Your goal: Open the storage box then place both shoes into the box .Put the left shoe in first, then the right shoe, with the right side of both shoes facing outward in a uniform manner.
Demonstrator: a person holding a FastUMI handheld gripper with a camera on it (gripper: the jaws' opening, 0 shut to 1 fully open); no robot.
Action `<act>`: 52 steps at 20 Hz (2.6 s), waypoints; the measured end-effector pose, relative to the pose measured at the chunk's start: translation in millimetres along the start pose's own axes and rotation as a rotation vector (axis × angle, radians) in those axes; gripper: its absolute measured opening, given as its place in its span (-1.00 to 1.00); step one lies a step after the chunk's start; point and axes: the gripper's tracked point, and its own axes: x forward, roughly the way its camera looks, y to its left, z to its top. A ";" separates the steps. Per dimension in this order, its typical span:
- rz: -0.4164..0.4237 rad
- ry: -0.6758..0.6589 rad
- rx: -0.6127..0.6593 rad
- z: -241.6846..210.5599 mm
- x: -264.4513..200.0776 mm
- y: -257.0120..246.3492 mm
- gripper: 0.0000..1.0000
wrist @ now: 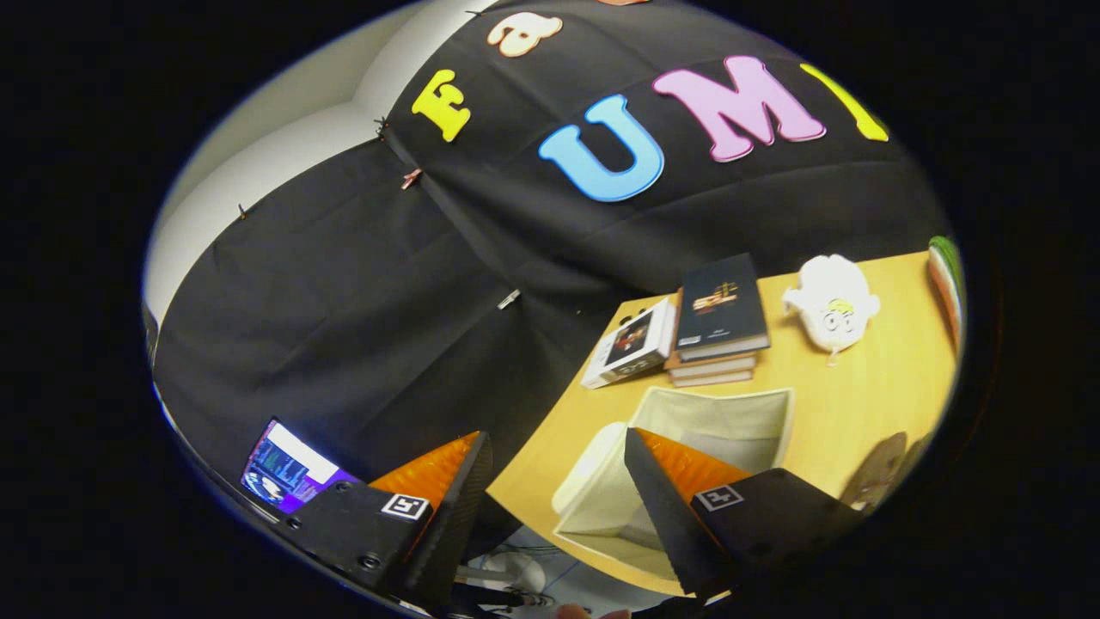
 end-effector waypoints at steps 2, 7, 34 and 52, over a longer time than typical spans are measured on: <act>-0.082 -0.038 -0.068 9.7 -26.1 -30.1 0.92; -0.309 -0.078 -0.171 13.0 -95.0 -111.2 0.94; -0.855 0.356 -0.030 -176.8 -88.4 -382.9 -0.17; -0.697 0.149 0.021 -23.7 -63.5 -188.4 -0.80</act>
